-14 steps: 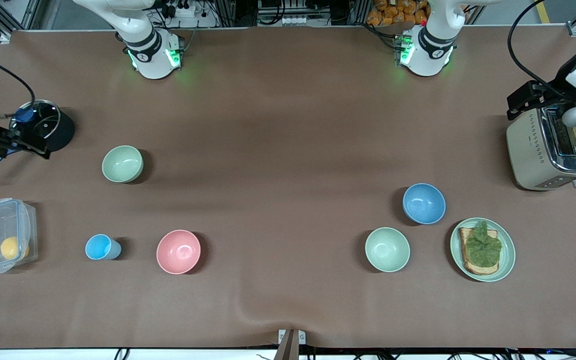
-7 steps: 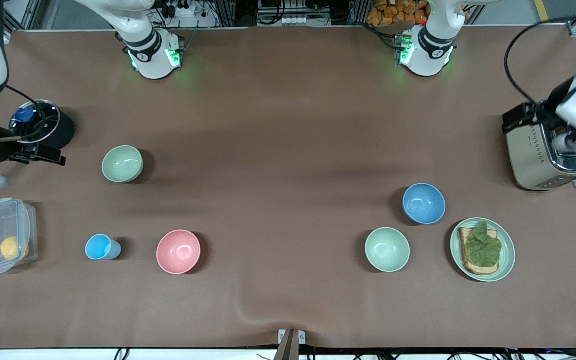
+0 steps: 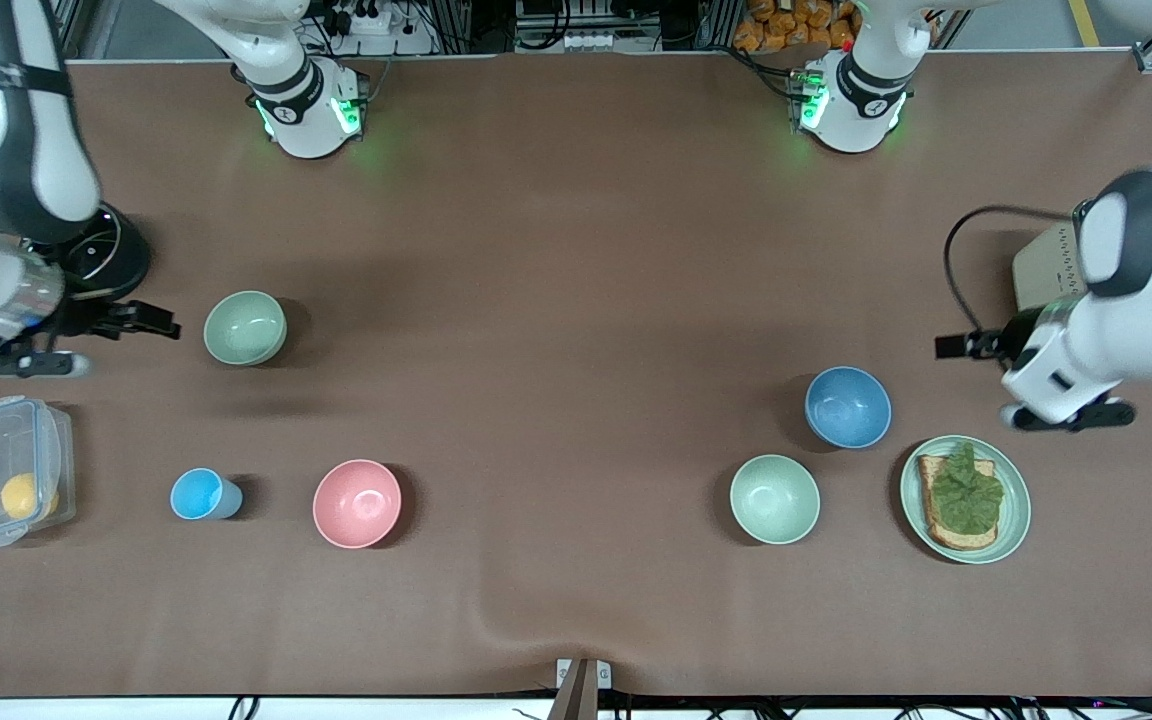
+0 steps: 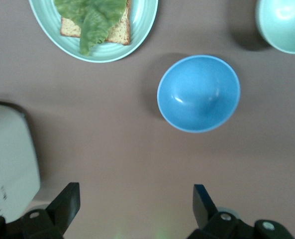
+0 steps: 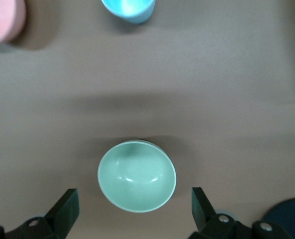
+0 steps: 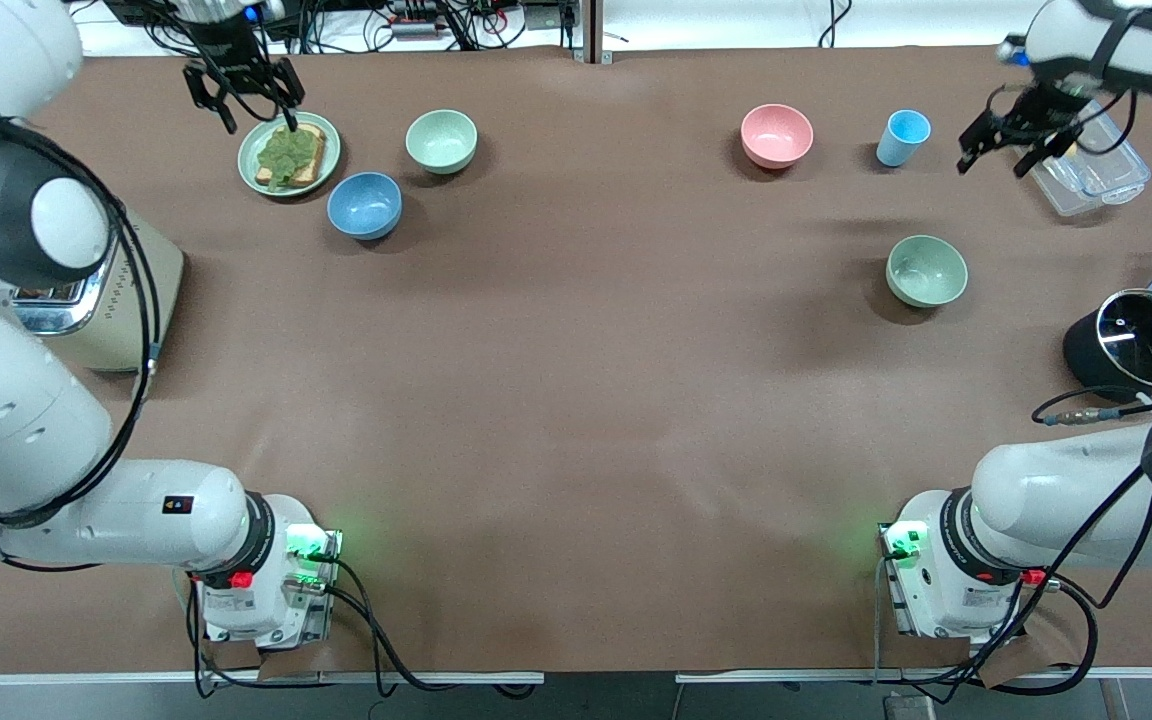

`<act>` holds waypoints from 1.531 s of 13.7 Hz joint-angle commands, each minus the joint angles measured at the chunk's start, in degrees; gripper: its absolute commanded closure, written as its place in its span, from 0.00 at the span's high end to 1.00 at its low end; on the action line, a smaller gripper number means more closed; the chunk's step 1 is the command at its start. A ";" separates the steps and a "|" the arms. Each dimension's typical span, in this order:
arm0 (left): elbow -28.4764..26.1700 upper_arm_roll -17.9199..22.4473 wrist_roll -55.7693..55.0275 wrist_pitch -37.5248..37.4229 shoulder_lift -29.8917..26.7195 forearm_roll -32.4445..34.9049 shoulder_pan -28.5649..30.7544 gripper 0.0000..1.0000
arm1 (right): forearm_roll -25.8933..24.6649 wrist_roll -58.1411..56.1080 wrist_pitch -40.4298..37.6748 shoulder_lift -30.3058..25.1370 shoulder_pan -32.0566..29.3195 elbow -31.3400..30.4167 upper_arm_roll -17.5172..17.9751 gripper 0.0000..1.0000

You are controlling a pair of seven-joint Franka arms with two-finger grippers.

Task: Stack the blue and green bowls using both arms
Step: 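Reach the right gripper to the green bowl while the left gripper reaches the blue bowl, then grasp the green bowl with the right gripper while the left gripper grasps the blue bowl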

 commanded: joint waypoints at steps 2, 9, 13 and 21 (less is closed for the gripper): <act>-2.53 -0.27 -0.22 6.39 3.37 -1.34 1.51 1.00 | 1.09 -6.83 7.34 -3.41 -2.73 -8.57 0.63 1.00; -10.28 -0.44 -0.22 21.16 7.59 -1.52 1.69 1.00 | 1.09 -7.37 20.27 2.99 -3.69 -12.46 0.63 0.96; -10.19 -0.44 -0.22 22.84 10.06 -1.52 1.07 1.00 | 1.26 -11.59 29.93 7.39 -5.80 -15.97 0.81 0.86; -10.01 -0.44 -2.05 23.90 14.18 -1.00 -1.03 1.00 | 3.55 -10.37 30.49 9.07 -4.75 -16.86 1.07 0.00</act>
